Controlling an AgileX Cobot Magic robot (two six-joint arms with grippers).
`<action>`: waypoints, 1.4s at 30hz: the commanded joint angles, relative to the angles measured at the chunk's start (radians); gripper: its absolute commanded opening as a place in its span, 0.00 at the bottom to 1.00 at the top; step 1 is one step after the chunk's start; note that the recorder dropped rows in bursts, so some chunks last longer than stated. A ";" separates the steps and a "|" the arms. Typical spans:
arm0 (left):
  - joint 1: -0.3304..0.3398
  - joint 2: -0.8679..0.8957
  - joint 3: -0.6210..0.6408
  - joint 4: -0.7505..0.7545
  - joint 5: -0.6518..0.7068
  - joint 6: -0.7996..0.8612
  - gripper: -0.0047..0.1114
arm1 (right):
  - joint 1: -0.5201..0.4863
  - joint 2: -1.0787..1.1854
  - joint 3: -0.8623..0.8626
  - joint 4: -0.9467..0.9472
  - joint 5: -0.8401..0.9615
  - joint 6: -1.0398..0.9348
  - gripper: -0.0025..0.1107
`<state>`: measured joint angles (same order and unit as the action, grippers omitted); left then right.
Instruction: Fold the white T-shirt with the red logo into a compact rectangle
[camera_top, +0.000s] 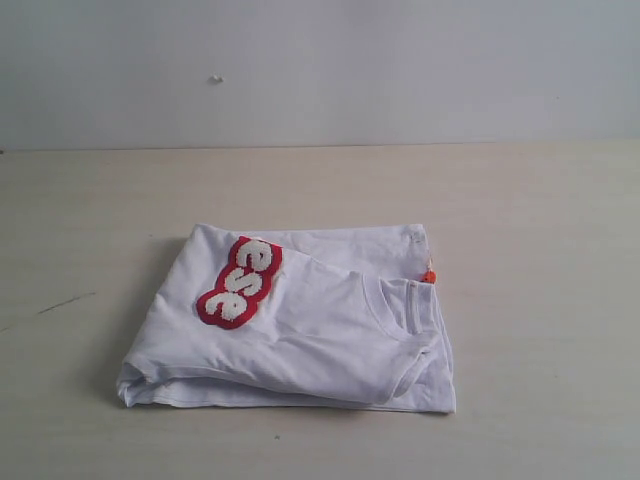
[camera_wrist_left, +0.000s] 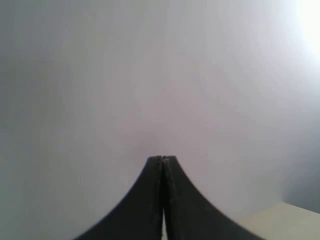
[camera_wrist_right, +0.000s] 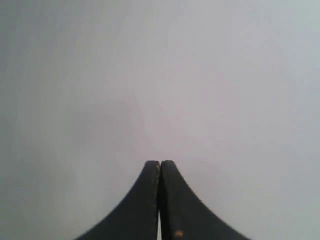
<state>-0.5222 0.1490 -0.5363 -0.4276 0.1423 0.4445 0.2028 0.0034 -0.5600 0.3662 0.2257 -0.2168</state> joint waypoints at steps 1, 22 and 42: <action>0.001 -0.003 0.001 0.009 -0.006 -0.005 0.04 | -0.061 -0.003 -0.006 -0.011 0.002 0.007 0.02; 0.001 -0.003 0.001 0.009 -0.006 -0.005 0.04 | -0.203 -0.003 -0.006 -0.011 0.036 0.037 0.02; 0.001 -0.003 0.001 0.002 0.008 -0.005 0.04 | -0.203 -0.003 -0.006 -0.013 0.072 0.034 0.02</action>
<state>-0.5222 0.1490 -0.5363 -0.4243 0.1484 0.4445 0.0048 0.0034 -0.5600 0.3639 0.2923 -0.1747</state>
